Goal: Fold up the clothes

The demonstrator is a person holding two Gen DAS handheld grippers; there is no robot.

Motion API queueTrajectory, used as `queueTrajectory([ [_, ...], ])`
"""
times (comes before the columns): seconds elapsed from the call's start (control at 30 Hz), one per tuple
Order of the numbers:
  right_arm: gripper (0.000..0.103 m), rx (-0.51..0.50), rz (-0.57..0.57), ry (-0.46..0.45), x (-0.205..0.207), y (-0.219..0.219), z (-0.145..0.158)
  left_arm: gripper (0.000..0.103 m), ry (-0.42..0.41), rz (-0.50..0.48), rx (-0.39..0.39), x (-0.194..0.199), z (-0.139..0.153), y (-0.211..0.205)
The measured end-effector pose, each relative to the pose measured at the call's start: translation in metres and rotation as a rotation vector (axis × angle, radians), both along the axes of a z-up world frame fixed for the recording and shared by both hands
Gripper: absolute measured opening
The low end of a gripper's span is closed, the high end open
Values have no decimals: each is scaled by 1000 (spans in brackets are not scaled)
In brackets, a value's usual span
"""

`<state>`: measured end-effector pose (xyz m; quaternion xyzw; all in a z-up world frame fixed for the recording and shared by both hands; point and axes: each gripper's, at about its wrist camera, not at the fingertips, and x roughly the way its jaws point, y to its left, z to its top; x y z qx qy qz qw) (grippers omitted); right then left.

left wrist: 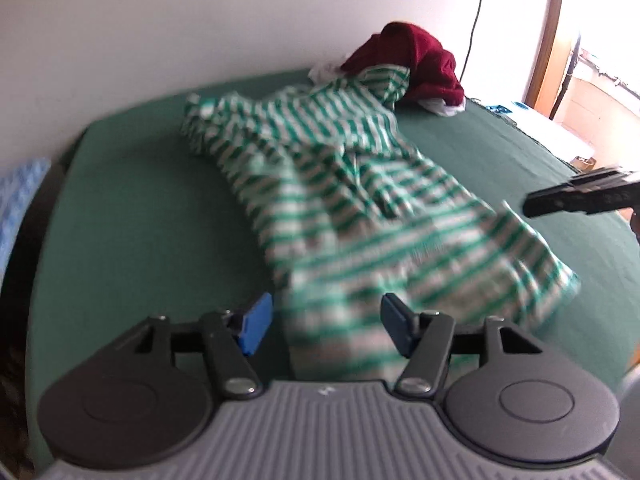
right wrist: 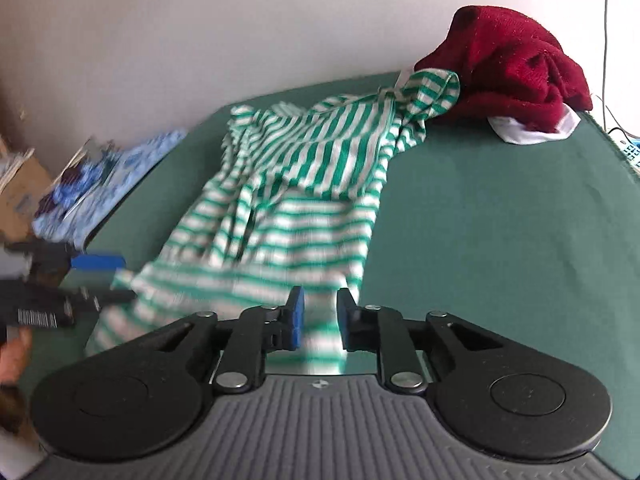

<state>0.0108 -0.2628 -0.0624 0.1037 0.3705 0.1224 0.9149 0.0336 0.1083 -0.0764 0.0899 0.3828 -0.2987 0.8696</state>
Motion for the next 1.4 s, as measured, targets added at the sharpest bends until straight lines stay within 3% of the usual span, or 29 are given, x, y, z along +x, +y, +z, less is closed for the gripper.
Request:
queueTrajectory([
  [0.07,42,-5,31,42,-20,-7,2,66,78,19,-26,-14,-4,12],
  [0.13,42,-8,43,92,-35,-6,0,66,144,40,-58,-25,-11,20],
  [0.33,42,38,-8,175,-53,4,-14,73,201,56,-127,-31,-25,15],
  [0.5,44,33,-23,173,-53,13,-21,81,142,58,-163,-35,-32,9],
  [0.7,55,-23,18,80,-58,31,-26,77,-46,-13,-52,-52,-41,-10],
  [0.73,53,-40,28,66,-59,34,-27,72,-68,-21,-47,-54,-42,-10],
  [0.77,44,-65,47,50,-61,37,-28,68,-81,-28,-43,-55,-42,-11],
  [0.87,27,-81,58,27,-66,38,-29,44,-82,-42,-49,-56,-40,-14],
  [0.93,18,-40,39,36,-65,32,-30,33,-86,-49,-49,-58,-39,-17],
  [1.0,15,9,20,57,-62,27,-30,24,-71,-50,-45,-56,-35,-19],
  [1.23,13,195,-35,136,-45,6,-7,22,12,-10,-136,-39,5,-6],
  [1.4,12,369,-116,196,-17,-17,8,22,-35,-18,-166,-21,35,-14],
])
